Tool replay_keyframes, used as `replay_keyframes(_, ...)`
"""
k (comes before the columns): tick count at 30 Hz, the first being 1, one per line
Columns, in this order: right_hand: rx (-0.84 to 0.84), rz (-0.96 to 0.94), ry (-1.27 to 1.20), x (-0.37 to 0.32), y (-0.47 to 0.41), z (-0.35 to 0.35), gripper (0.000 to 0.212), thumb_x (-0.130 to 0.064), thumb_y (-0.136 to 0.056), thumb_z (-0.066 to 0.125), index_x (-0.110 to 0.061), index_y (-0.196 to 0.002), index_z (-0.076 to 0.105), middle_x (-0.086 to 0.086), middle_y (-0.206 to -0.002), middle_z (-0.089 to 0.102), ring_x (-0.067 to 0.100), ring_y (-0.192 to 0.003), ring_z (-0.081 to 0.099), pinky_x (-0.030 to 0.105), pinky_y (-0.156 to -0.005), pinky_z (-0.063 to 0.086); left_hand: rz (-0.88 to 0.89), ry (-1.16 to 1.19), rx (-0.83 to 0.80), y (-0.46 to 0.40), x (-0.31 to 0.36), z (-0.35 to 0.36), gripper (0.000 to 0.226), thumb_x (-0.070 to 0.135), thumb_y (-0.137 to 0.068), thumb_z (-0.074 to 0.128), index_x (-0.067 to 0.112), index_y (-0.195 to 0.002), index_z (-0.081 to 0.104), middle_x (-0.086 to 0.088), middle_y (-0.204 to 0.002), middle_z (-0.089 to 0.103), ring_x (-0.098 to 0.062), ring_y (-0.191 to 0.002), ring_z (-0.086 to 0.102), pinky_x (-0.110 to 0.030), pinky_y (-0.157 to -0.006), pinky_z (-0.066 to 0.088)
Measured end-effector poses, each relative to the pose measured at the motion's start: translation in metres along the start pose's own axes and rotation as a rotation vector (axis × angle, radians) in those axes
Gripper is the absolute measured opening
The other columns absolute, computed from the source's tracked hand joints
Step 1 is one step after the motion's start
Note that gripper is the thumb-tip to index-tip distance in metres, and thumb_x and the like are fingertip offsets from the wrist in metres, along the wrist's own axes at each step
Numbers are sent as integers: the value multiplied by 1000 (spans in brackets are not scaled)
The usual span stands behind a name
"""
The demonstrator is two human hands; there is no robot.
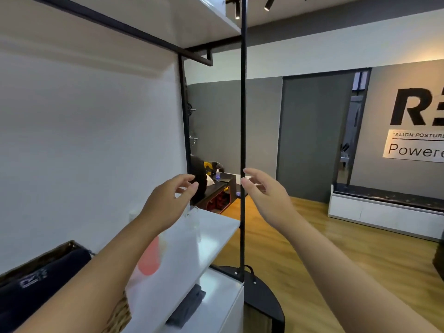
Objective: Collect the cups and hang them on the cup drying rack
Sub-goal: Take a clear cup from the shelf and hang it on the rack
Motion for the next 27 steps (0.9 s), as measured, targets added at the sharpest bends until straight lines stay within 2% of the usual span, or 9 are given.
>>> replay_keyframes(5,-98,-25,-14,68,-68,23,44,-50,-105,53,-36,-147,54,-24,-105,65,-22,-99,53,1,-65,44,-89,-57,73,-49,-32,35,38,50,-100,52,33,-133,60,16,-121,64,-4,-108,60,-23,-86,46)
replay_keyframes(8,-194,-14,-4,106,-104,39,46,-51,-104,54,-39,-149,51,-23,-109,62,-14,-98,56,4,-65,42,-158,-103,100,-73,-52,58,41,51,-98,55,34,-135,58,14,-127,62,-8,-110,60,-28,-90,46)
replay_keyframes(10,-245,-21,3,130,-124,49,48,-54,-103,53,-41,-150,49,-19,-117,62,-7,-105,56,9,-73,39,-189,-128,116,-84,-67,74,44,55,-96,56,37,-136,56,15,-130,59,-7,-112,58,-30,-92,46)
replay_keyframes(12,-287,-9,-13,153,-140,62,50,-54,-103,55,-41,-150,49,-15,-122,63,3,-110,58,15,-80,43,-214,-172,113,-93,-84,90,49,58,-94,57,39,-138,52,14,-136,56,-9,-118,56,-34,-98,46)
replay_keyframes(15,-323,15,-13,183,-156,81,52,-56,-101,56,-42,-150,48,-13,-131,61,8,-117,57,25,-88,48,-252,-260,107,-107,-114,113,58,60,-91,60,37,-143,48,9,-145,51,-16,-129,51,-43,-106,45)
replay_keyframes(20,-357,28,-16,220,-178,112,57,-58,-98,59,-41,-151,48,-11,-140,60,9,-124,55,39,-99,54,-328,-315,97,-132,-177,152,69,61,-86,64,35,-147,44,6,-151,45,-21,-138,41,-39,-106,39)
replay_keyframes(24,-388,42,3,245,-191,139,59,-59,-97,61,-40,-152,47,-11,-142,59,8,-126,55,37,-99,54,-412,-334,64,-149,-235,195,78,59,-84,68,33,-150,39,1,-155,39,-26,-140,38,-45,-105,42)
replay_keyframes(27,-403,59,16,268,-203,166,60,-63,-95,61,-45,-150,46,-17,-141,56,3,-125,53,26,-91,48,-499,-378,12,-164,-289,229,87,62,-80,71,34,-154,33,-5,-163,28,-30,-147,27,-50,-110,40)
Point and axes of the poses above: each hand's wrist, its own y-axis away from the middle knuckle, its own z-axis out of the palm, x = y × z, the point moved 7 cm from there along -y, towards the middle knuckle
